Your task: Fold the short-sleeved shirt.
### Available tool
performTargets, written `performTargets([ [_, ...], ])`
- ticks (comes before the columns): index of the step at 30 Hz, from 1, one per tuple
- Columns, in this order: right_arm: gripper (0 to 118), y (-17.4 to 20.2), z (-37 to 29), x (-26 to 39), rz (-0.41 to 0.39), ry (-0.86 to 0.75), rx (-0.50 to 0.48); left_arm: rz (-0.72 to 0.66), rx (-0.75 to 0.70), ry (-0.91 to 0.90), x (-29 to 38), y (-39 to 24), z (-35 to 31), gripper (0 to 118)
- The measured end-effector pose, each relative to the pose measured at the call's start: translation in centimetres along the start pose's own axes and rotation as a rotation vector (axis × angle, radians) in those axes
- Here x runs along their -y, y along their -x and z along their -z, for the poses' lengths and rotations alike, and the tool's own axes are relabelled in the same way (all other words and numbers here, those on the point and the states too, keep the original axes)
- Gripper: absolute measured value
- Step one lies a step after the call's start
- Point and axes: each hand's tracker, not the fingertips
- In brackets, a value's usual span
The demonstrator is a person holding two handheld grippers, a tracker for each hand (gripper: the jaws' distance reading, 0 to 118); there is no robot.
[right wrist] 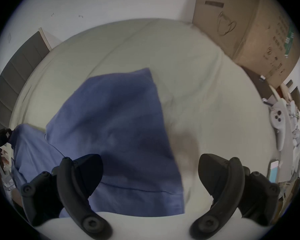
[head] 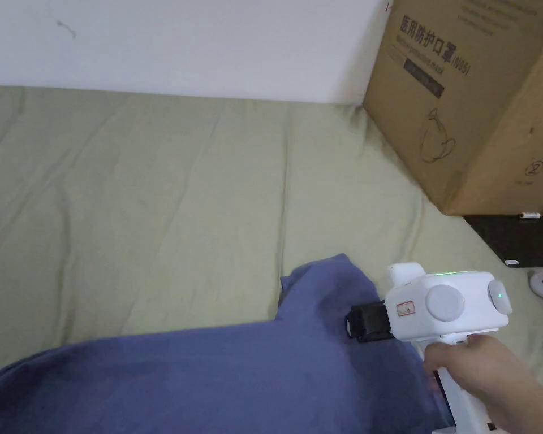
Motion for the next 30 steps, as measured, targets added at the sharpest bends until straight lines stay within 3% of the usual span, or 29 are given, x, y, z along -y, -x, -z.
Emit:
performTargets([
  [1, 103, 0.4, -0.2, 0.3, 0.0, 0.044, -0.023, 0.001, 0.0, 0.003, 0.0, 0.0, -0.1, 2],
  [3, 74, 0.8, -0.7, 0.9, -0.016, 0.052, 0.003, 0.005, 0.002, 0.012, 0.1, -0.3, -0.4, 2],
  [4, 43, 0.8, -1.6, 1.2, -0.036, 0.008, 0.003, 0.015, 0.004, 0.017, -0.1, -0.8, -0.8, 2],
  [5, 0, 1.3, -2.4, 1.4, -0.054, -0.005, -0.005, 0.029, 0.006, 0.017, -0.1, -1.2, -1.1, 2],
  [6, 0, 1.1, -2.9, 1.6, -0.062, -0.031, -0.046, 0.047, 0.002, 0.008, -0.2, -1.5, -1.5, 2],
  [8, 0, 1.4, -5.0, 2.1, -0.05, -0.102, -0.015, 0.056, -0.01, -0.033, -0.3, -1.1, -2.3, 2],
  [11, 0, 1.8, -10.0, 3.5, -0.051, -0.276, -0.039, -0.021, 0.039, -0.116, -0.7, -0.3, -5.0, 2],
  [13, 0, 2.1, -13.5, 5.8, -0.052, -0.323, -0.1, -0.029, 0.048, -0.135, -1.2, 0.5, -7.2, 2],
  [16, 0, 2.4, -18.5, 9.0, -0.117, -0.375, -0.097, -0.068, 0.099, -0.182, -0.2, 2.1, -10.2, 2],
  [18, 0, 3.4, -22.1, 12.0, -0.112, -0.373, -0.087, -0.07, 0.118, -0.173, 0.8, 3.0, -12.2, 2],
  [20, 0, 3.1, -24.2, 14.5, -0.103, -0.338, -0.133, -0.071, 0.137, -0.155, 2.3, 3.4, -14.2, 2],
  [24, 0, 3.7, -25.0, 20.1, -0.148, -0.19, -0.115, -0.016, 0.171, -0.011, 6.7, 3.4, -15.5, 2],
  [30, 0, 4.9, -18.8, 24.8, -0.159, 0.123, -0.079, -0.031, 0.155, 0.229, 13.1, 5.3, -11.3, 2],
])
